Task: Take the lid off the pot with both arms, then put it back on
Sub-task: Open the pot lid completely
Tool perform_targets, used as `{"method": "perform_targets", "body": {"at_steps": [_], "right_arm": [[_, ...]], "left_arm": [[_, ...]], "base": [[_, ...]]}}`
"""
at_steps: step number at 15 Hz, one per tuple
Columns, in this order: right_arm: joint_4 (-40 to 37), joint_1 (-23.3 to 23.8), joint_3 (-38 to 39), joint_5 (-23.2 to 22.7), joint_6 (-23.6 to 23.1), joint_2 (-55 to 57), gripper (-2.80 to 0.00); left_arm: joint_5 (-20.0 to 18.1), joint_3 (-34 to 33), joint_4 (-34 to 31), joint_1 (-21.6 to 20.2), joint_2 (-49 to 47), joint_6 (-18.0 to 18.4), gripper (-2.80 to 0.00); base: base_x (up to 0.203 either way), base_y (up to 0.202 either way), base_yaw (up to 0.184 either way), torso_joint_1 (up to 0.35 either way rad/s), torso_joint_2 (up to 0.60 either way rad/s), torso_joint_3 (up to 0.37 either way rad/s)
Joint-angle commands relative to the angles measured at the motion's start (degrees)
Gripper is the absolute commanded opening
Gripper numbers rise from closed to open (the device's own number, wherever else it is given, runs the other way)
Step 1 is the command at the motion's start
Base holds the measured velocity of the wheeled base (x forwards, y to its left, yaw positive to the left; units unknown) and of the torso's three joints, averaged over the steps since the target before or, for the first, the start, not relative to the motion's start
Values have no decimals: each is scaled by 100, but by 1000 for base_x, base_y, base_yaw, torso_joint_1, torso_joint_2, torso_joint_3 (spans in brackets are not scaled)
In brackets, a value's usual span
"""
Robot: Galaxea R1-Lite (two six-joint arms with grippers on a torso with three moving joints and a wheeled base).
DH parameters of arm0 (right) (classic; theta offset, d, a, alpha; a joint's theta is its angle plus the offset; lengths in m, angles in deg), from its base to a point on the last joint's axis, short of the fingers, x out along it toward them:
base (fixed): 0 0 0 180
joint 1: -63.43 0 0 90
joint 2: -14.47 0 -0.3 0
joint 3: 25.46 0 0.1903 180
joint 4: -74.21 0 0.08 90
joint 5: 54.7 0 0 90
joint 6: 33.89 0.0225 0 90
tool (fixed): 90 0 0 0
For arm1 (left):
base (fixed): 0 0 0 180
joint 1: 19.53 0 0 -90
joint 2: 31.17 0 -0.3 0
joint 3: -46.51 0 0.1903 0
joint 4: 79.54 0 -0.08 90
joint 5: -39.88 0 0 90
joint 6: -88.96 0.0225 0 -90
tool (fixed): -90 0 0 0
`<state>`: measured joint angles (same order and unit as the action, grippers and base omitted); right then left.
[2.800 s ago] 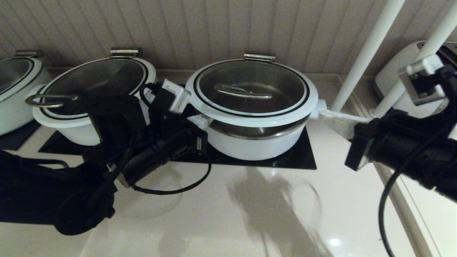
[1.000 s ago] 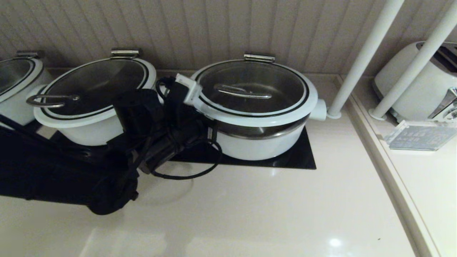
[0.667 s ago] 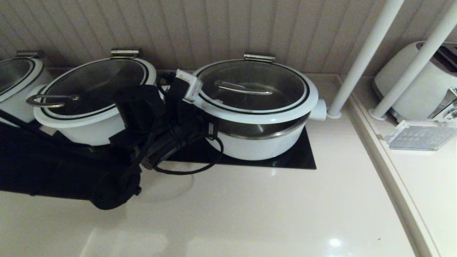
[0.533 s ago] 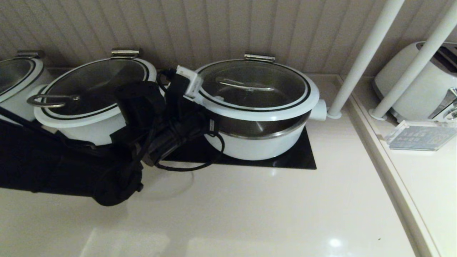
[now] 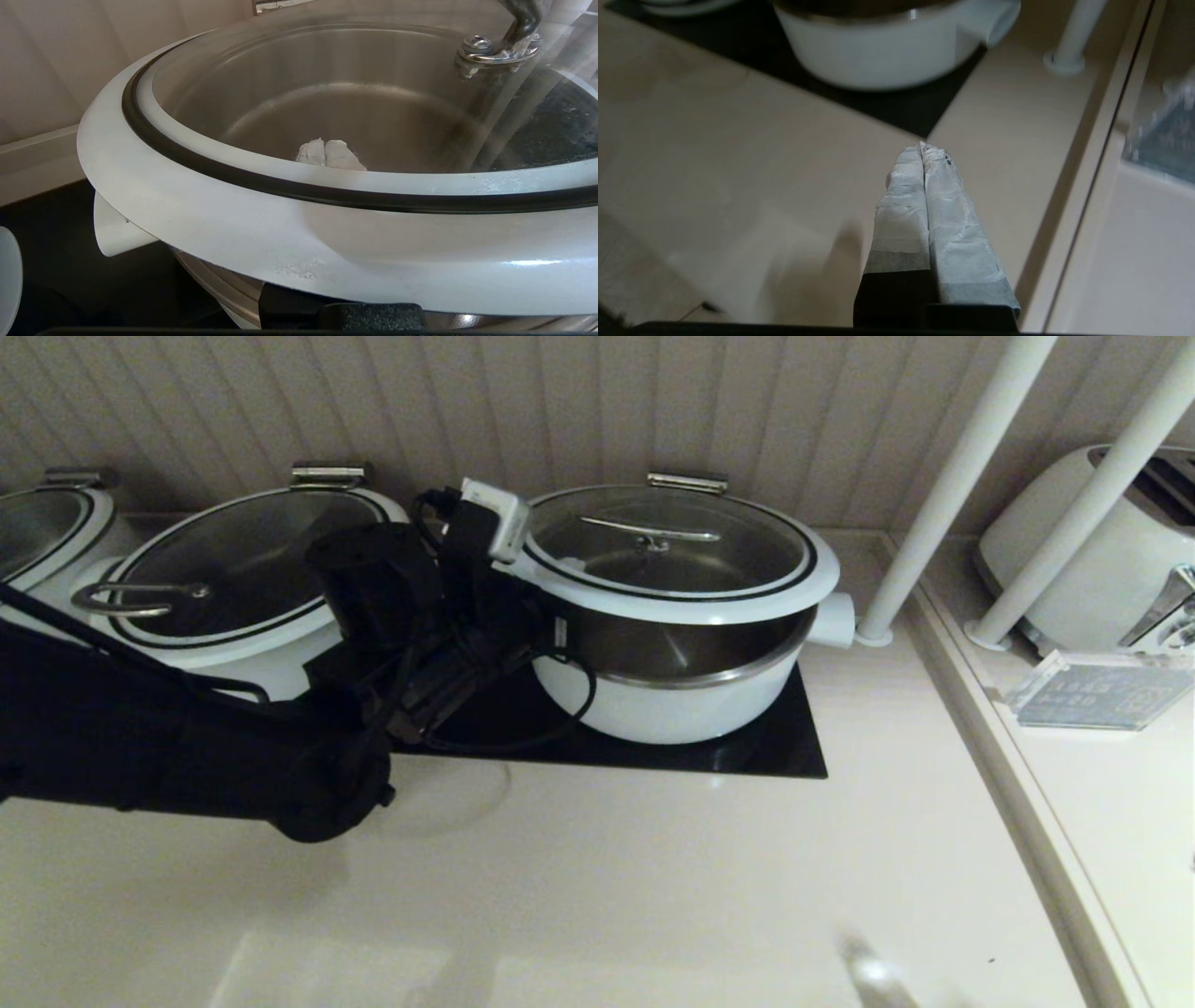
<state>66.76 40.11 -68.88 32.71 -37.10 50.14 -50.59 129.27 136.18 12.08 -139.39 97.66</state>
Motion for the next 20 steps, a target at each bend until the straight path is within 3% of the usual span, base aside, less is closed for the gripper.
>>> {"method": "perform_targets", "body": {"at_steps": [1,6,10,20], "right_arm": [[743,-5,-184,-10,-11,1176,-280],[2076,-41,-862,-483,-40,2844,-280],[2406,-140,-1136,-1004,-196,3437,-280],[2948,-805,-1397,-1121,-202,4258,-280]], "left_arm": [[21,42,33,3,-37,0,-280],[29,456,24,3,-120,8,-280],[29,512,15,3,-48,8,-280],[65,873,-38,3,145,35,-280]], "base": [[0,0,0,0,0,0],[0,0,0,0,0,0],[0,0,0,0,0,0],[0,0,0,0,0,0]]}}
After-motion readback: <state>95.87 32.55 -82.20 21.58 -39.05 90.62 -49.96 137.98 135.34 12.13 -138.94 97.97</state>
